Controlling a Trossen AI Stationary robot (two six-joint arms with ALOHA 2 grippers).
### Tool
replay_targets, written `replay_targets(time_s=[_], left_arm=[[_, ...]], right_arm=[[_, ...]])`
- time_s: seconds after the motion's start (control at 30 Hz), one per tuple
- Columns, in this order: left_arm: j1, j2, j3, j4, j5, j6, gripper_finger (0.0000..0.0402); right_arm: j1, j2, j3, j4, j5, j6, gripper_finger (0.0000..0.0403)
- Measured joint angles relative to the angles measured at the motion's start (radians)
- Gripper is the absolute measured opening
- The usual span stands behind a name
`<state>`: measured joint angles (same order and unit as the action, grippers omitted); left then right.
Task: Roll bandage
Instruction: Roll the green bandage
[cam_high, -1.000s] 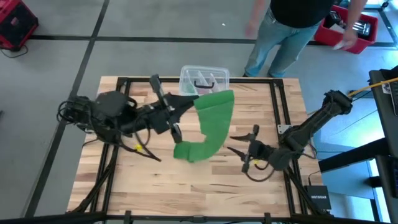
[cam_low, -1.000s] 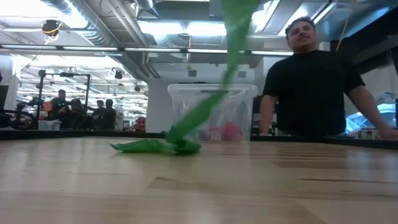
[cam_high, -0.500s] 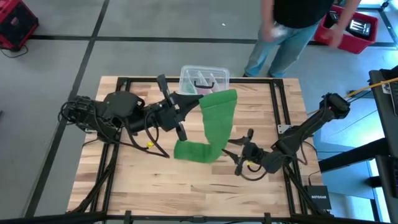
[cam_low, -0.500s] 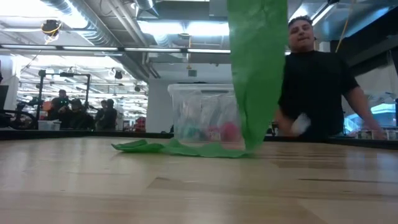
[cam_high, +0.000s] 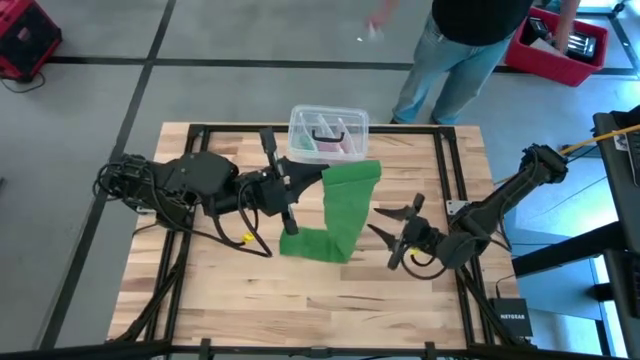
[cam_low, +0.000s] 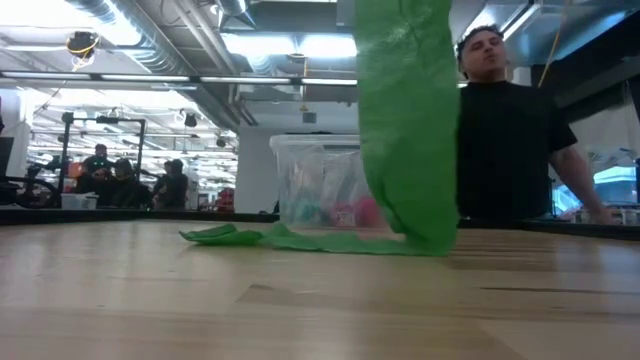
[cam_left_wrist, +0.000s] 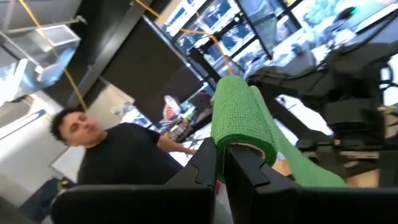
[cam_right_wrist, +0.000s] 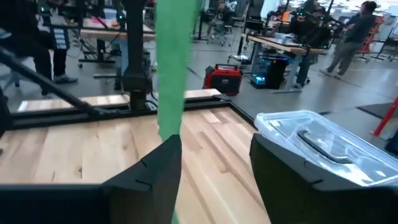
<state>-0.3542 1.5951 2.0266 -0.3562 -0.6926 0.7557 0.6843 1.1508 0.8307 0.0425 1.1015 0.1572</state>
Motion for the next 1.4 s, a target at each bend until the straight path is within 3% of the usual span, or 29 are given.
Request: replay_targets(time_s=[0.3, 0.53, 0.7, 0.8, 1.0, 1.23, 1.4], left_arm=[[0.011, 0.002, 0.0, -0.002, 0.01, -0.02, 0.0005], [0.01, 0.002, 0.0, 0.0, 0.01, -0.023, 0.0005], [0.009, 0.002, 0.0, -0.001, 0.011, -0.036, 0.0005], [0.009, 0.002, 0.0, -0.002, 0.025, -0.042, 0.0005], [0.006, 0.002, 0.0, -0.002, 0.031, -0.042, 0.0005], [0.006, 0.002, 0.0, -0.001, 0.065, -0.048, 0.0005], [0.02, 0.003, 0.0, -0.001, 0.052, -0.017, 0.0005]], right_arm=[[-0.119, 0.032, 0.0, 0.011, -0.319, 0.053, 0.0259], [-0.123, 0.103, -0.042, 0.114, -0.274, -0.002, 0.0261], [-0.136, 0.215, -0.195, 0.591, -0.292, -0.181, 0.0229], [-0.17, 0.248, -0.253, 0.739, -0.297, -0.244, 0.021], [-0.215, 0.254, -0.267, 0.778, -0.451, -0.262, 0.0168], [-0.215, 0.254, -0.267, 0.772, -0.514, -0.316, 0.0016], [-0.122, 0.254, -0.23, 0.749, -0.537, -0.33, 0.0013]])
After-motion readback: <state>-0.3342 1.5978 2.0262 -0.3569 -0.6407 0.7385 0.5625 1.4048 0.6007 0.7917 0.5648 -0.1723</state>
